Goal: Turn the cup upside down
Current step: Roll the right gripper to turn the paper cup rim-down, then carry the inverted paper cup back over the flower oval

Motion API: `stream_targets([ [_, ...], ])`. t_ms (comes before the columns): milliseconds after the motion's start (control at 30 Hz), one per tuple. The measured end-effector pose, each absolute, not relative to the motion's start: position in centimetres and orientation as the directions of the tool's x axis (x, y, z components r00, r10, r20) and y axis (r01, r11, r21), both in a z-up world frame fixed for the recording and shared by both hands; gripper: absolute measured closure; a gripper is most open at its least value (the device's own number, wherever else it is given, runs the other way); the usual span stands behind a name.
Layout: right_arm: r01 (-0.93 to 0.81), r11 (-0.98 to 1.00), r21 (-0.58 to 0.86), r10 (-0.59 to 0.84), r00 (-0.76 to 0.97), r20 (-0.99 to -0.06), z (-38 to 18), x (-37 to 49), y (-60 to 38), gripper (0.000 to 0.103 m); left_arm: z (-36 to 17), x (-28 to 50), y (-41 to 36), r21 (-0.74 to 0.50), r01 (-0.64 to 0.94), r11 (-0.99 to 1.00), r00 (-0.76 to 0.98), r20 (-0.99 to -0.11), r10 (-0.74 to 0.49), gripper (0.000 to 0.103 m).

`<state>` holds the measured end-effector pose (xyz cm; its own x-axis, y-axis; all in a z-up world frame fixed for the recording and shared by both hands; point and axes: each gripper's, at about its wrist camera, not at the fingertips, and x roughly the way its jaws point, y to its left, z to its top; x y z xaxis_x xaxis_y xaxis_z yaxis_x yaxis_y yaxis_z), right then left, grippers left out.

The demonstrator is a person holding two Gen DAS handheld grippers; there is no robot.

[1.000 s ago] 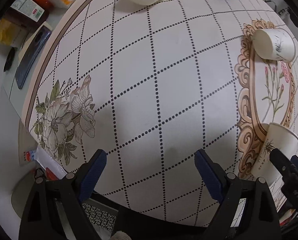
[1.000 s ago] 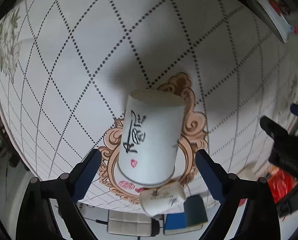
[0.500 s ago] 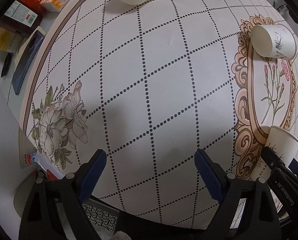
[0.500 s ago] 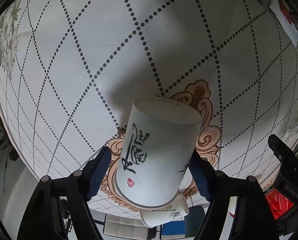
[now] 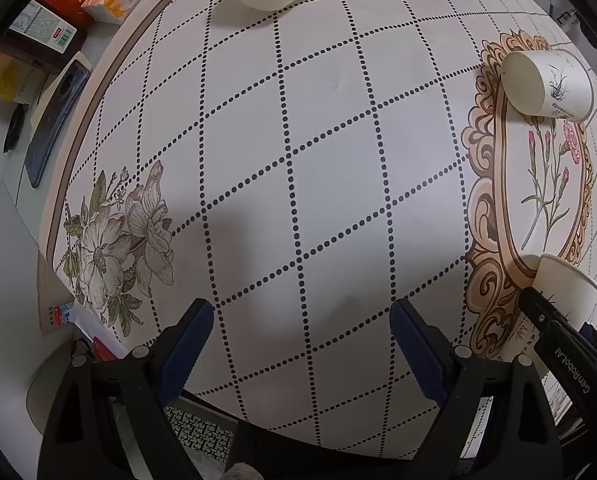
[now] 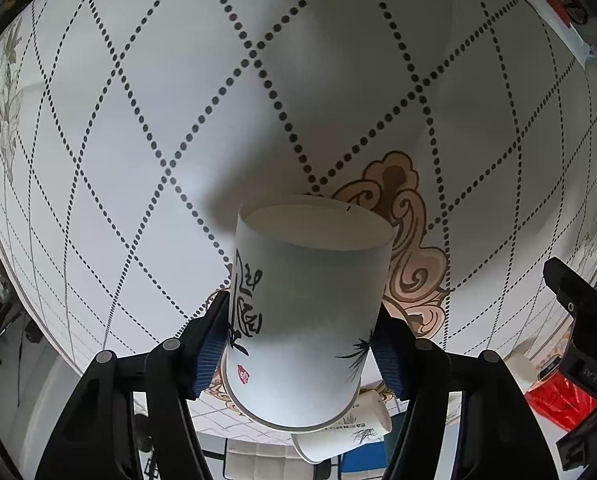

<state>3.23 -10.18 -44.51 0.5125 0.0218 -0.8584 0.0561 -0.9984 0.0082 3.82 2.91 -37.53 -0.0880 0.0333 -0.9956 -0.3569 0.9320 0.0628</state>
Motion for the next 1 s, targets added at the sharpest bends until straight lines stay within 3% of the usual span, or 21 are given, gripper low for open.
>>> stream_targets([
  [500,-0.114,-0.990,-0.081,0.010,0.520,-0.854,-43.2,3.2,-6.4,0.038,-36.1,4.1,2.9,0.079,-0.330,0.941,-0.068,-0.996,0.060,0.013],
  [767,-0.491,-0.861,-0.136,-0.133,0.474,-0.871,-41.1,5.8,-2.7,0.038,-35.2,5.4,1.9,0.088,-0.289,0.953,-0.051,-0.996,0.077,0.013],
  [1000,-0.871,-0.474,-0.132,-0.261,0.282,-0.923,-39.8,10.5,-1.6,0.038,-34.2,7.5,-0.2,0.093,-0.228,0.969,-0.036,-0.996,0.088,0.013],
])
